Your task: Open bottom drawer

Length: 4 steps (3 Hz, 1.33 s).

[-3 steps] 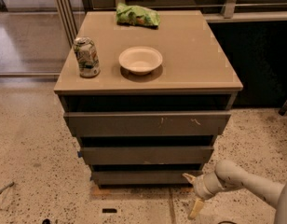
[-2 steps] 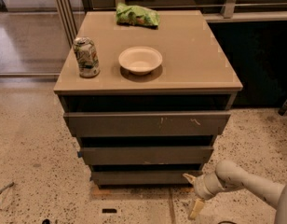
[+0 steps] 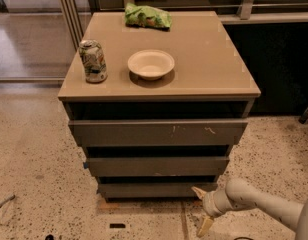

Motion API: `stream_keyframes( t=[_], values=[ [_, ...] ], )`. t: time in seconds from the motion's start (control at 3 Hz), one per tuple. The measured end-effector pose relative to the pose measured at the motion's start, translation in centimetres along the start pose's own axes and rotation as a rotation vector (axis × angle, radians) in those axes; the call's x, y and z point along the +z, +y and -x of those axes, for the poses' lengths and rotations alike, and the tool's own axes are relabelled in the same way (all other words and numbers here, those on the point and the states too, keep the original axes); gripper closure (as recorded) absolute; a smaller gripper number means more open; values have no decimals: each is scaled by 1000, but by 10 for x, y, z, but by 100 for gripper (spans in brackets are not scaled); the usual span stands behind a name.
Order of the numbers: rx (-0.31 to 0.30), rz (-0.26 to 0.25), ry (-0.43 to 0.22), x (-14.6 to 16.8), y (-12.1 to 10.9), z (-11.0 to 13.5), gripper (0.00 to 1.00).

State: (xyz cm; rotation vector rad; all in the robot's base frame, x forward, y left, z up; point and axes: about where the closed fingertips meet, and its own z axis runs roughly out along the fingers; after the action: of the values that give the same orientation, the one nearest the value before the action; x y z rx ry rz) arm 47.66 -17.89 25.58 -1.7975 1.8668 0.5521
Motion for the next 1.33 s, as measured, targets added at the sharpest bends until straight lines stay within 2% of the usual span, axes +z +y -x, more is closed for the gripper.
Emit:
stream_keyframes(
  t=[0.33, 0.67, 1.0, 1.33],
  values=[
    [-48, -36, 48, 13, -10, 3, 0],
    [-85, -62, 107, 28, -30, 5, 0],
    [-97, -66, 142, 37, -44, 3, 0],
    [-59, -52, 129, 60, -65, -14, 0]
  ],
)
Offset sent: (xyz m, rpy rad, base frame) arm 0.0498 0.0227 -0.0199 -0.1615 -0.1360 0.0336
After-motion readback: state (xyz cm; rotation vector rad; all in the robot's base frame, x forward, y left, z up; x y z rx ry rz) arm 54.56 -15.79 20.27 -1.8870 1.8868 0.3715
